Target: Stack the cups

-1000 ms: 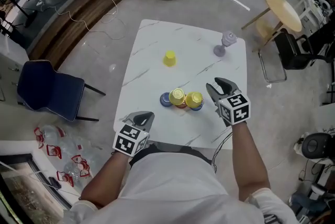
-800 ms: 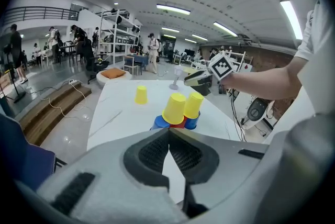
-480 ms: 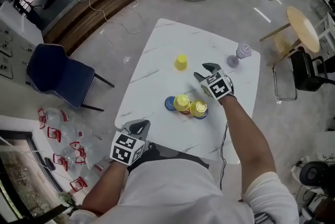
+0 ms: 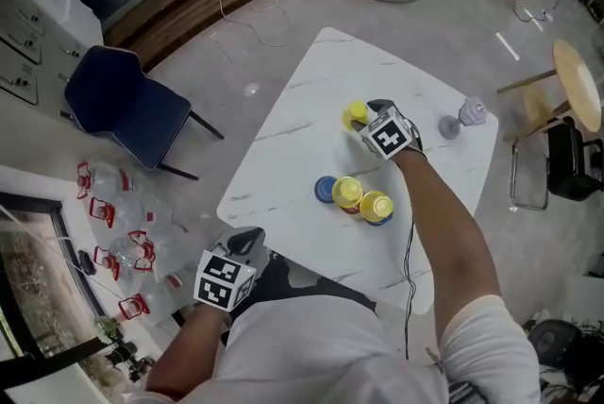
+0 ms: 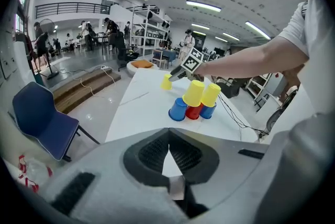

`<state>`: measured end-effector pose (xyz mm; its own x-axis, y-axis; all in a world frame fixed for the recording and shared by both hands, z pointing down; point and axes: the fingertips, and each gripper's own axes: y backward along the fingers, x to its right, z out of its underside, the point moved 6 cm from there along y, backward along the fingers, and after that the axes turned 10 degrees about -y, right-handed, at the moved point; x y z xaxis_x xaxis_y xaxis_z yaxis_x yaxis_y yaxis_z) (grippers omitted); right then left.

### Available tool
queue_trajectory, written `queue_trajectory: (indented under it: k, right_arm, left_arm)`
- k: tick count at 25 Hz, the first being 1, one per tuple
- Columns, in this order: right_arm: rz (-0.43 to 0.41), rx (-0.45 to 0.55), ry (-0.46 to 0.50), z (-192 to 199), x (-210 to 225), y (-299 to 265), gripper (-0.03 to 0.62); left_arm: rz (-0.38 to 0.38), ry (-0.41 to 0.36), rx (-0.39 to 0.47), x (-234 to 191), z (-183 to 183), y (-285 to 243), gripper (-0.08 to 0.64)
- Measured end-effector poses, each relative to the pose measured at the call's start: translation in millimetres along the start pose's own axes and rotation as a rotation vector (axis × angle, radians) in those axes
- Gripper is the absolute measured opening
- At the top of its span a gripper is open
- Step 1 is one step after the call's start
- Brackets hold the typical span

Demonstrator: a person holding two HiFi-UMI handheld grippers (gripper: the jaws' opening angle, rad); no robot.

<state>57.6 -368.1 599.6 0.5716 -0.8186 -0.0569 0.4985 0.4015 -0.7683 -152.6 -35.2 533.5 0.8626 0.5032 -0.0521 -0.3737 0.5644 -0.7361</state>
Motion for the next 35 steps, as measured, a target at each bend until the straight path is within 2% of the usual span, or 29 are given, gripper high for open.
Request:
queue_trajectory:
  k: [2,4,9,19,23,26,31,35]
  right_arm:
    - [0.005,-0.014,0.003,0.2,2.5,-7.6,0.25]
    - [0.017,-0.013,-0.014,0.5,5.4,-9.6,0.213]
    - [0.05,0.039,-0.091,4.5,12.7,5.8,0.21]
    - [0.218,0.153,-0.185,2.5,-5.1,150.9,0.209]
    - [0.269,0.192,-0.281,12.3,-33.2,208.7,0.207]
    - [0.276,0.178,-0.342,24.7,-58.7,233.8,0.209]
    - [0.307,0.143,-0.44,42.8,-103.2,258.2,0.208]
    - [0.342,0.14,-0.46,39.3,-138.1,256.1,0.208]
  left_arm:
    - [-0.009,0.013,-0.006,-3.1,4.1,1.7,0.008]
    - [-0.012,0.019,-0.007,-5.8,5.3,1.7,0.008]
    - [0.016,-0.011,0.012,-12.9,-5.1,-5.9,0.008]
    - [0.189,-0.181,0.108,-14.8,-57.1,-35.7,0.008]
    - [0.261,-0.238,0.146,-12.4,-73.9,-41.4,0.008]
    - [0.309,-0.273,0.158,-7.8,-79.6,-42.8,0.008]
    - [0.391,-0.339,0.173,1.1,-83.2,-44.2,0.008]
    - [0.448,-0.389,0.172,6.0,-78.6,-40.9,0.008]
